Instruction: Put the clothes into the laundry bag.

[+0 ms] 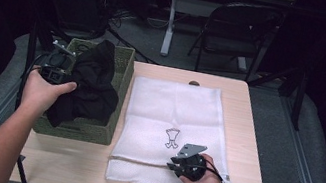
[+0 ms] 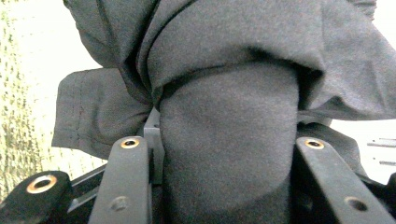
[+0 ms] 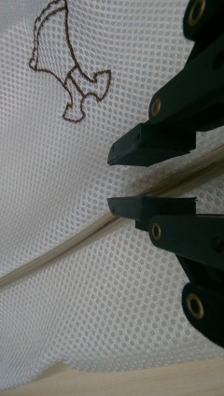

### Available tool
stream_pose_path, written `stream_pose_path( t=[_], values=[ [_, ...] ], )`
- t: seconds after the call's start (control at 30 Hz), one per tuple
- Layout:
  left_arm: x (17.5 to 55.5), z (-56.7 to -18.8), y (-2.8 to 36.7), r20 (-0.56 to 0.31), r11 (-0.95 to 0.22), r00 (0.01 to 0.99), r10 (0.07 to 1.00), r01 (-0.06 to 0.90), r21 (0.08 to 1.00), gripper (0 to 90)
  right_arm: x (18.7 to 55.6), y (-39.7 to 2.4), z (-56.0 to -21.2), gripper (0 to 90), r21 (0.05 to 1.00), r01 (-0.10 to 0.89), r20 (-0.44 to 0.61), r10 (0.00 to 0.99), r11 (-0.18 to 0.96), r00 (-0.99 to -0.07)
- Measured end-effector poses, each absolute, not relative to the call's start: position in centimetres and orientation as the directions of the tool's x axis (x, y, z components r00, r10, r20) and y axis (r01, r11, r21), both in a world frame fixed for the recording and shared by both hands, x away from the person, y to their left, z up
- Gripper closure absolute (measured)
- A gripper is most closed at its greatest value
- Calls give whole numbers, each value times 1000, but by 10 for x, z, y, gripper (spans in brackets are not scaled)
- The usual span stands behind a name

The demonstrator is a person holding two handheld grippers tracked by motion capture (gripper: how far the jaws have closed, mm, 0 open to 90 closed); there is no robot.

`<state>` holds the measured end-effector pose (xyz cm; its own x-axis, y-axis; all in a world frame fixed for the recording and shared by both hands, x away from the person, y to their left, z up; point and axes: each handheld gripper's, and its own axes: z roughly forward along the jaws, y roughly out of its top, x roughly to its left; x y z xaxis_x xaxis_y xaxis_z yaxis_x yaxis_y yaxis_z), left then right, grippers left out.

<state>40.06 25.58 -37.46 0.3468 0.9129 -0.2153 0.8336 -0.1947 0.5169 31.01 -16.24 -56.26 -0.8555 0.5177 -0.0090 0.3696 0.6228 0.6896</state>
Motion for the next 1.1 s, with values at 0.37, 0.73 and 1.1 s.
stream_pose_path(
  t=[0.37, 0.73, 1.1],
  values=[
    [396, -373, 247, -222, -219, 381, 898, 823, 524, 568, 311, -162, -564, 808, 675, 382, 7, 511, 632, -859],
    [396, -374, 245, -218, -224, 383, 898, 823, 522, 568, 311, -161, -572, 823, 652, 369, 5, 483, 662, -876],
    [397, -377, 247, -224, -216, 373, 900, 831, 513, 568, 305, -156, -571, 884, 637, 301, -76, 446, 710, -892]
  ],
)
